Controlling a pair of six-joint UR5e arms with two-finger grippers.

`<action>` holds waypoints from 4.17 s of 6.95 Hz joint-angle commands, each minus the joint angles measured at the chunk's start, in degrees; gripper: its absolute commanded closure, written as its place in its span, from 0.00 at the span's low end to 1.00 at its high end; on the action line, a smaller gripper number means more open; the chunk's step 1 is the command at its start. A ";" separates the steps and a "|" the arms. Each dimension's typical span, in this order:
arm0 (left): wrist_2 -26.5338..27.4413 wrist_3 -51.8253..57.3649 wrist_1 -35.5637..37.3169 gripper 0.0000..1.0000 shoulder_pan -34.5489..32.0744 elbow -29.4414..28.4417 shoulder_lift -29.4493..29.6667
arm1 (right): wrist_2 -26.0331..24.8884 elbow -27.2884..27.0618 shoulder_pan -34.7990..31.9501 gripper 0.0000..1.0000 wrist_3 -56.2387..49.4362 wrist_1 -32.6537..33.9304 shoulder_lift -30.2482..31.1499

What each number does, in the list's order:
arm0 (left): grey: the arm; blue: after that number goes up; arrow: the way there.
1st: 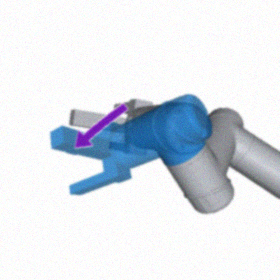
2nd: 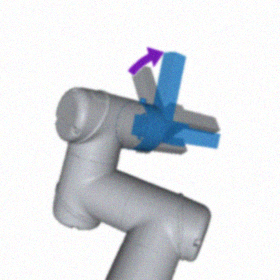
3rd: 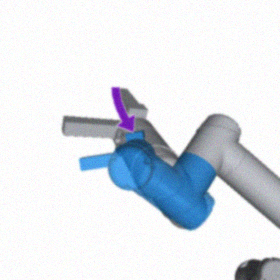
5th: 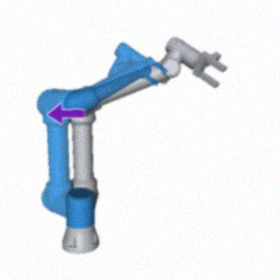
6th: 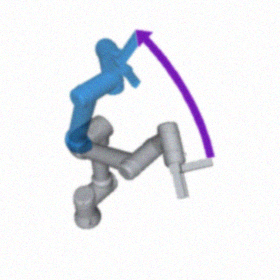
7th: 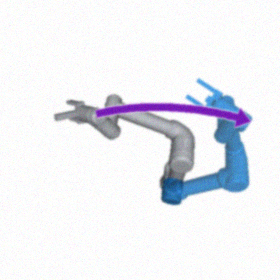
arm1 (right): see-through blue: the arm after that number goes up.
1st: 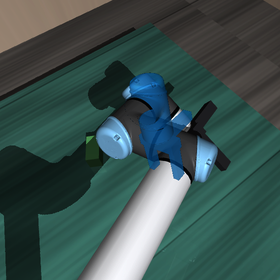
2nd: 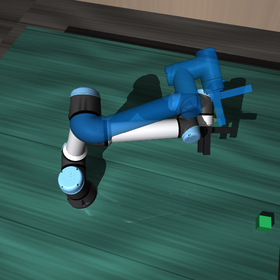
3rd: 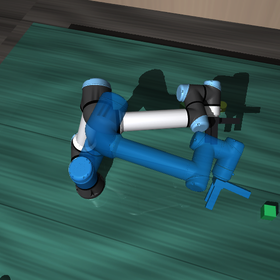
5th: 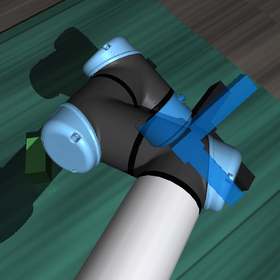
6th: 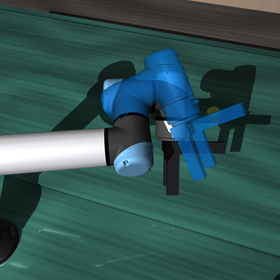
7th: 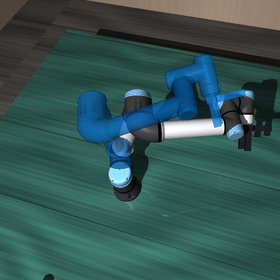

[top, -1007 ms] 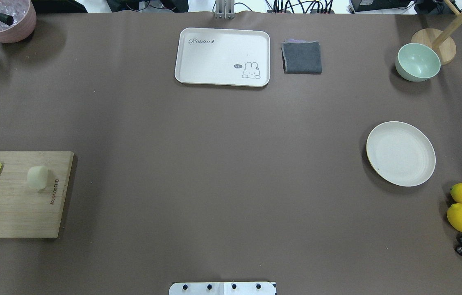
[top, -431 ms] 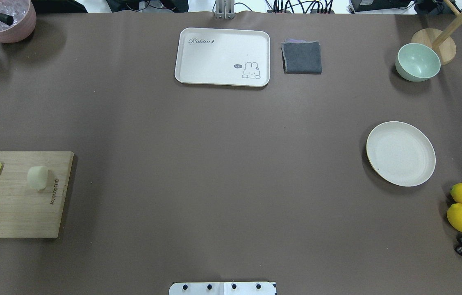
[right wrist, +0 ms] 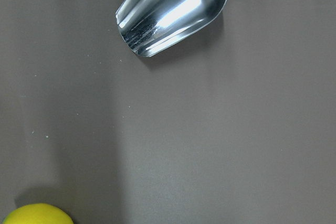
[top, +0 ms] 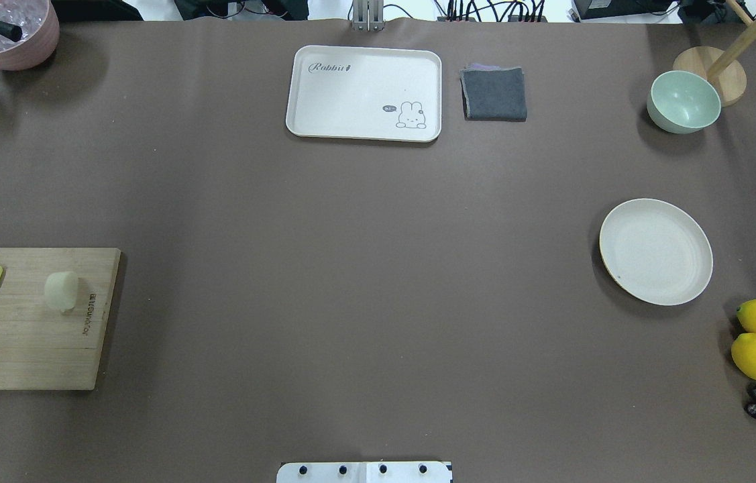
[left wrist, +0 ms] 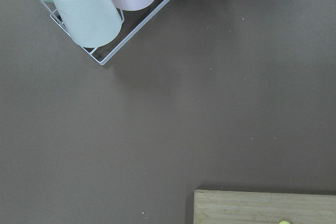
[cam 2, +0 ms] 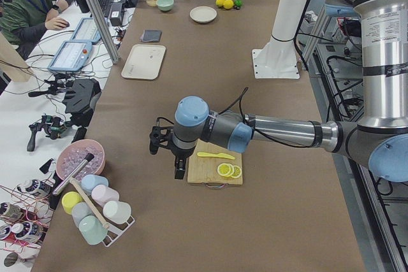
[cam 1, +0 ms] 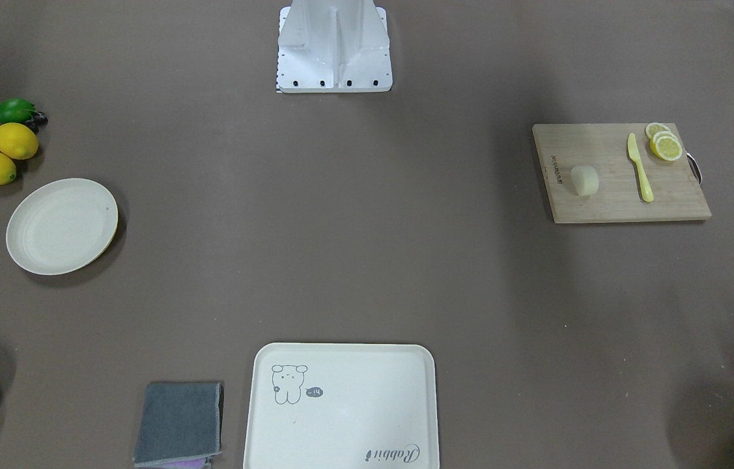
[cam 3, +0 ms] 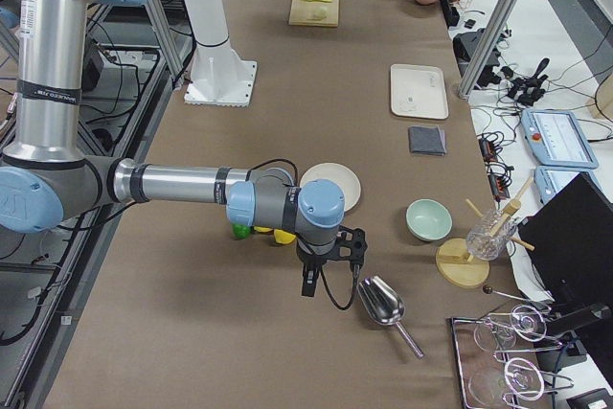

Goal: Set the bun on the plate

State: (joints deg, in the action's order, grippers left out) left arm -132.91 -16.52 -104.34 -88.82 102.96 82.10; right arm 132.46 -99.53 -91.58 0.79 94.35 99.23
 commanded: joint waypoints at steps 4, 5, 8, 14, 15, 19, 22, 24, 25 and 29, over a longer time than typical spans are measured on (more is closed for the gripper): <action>-0.25 0.52 -2.88 0.02 -0.03 -0.75 -0.19 | 7.98 -1.20 1.75 0.00 1.50 -0.05 -5.60; -0.16 0.35 -6.10 0.02 -0.03 -1.27 -0.88 | 7.90 -1.11 3.50 0.00 1.50 -2.83 -6.24; 0.02 -5.60 -16.75 0.02 -0.03 -4.87 -2.03 | 5.09 15.89 13.06 0.00 14.74 -44.74 -6.59; 0.10 -6.60 -16.94 0.02 -0.03 -4.87 -1.68 | 0.26 16.38 29.18 0.00 37.01 -58.58 -8.09; 0.10 -6.60 -16.94 0.02 -0.03 -4.79 -1.68 | 0.26 16.38 29.44 0.00 37.01 -58.58 -7.83; 0.02 -6.51 -16.94 0.02 -0.03 -4.96 -1.24 | 0.26 17.17 31.29 0.20 37.00 -58.58 -7.30; -0.16 -6.42 -16.94 0.02 -0.03 -5.14 -1.24 | 0.34 17.79 31.38 1.00 36.92 -58.67 -7.30; -0.16 -6.51 -16.86 0.02 -0.03 -5.14 -1.24 | 0.26 17.70 31.46 1.00 37.09 -58.67 -7.38; -0.25 -6.51 -16.86 0.02 -0.03 -4.88 -1.33 | 0.86 17.44 31.46 1.00 37.18 -58.58 -7.38; -0.25 -6.68 -16.86 0.02 -0.03 -4.87 -1.24 | 12.50 17.44 26.04 1.00 40.16 -58.49 -9.57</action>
State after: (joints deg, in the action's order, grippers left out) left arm -133.15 -23.19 -121.20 -88.86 98.21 80.86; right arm 139.13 -82.07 -63.06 40.01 35.83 90.78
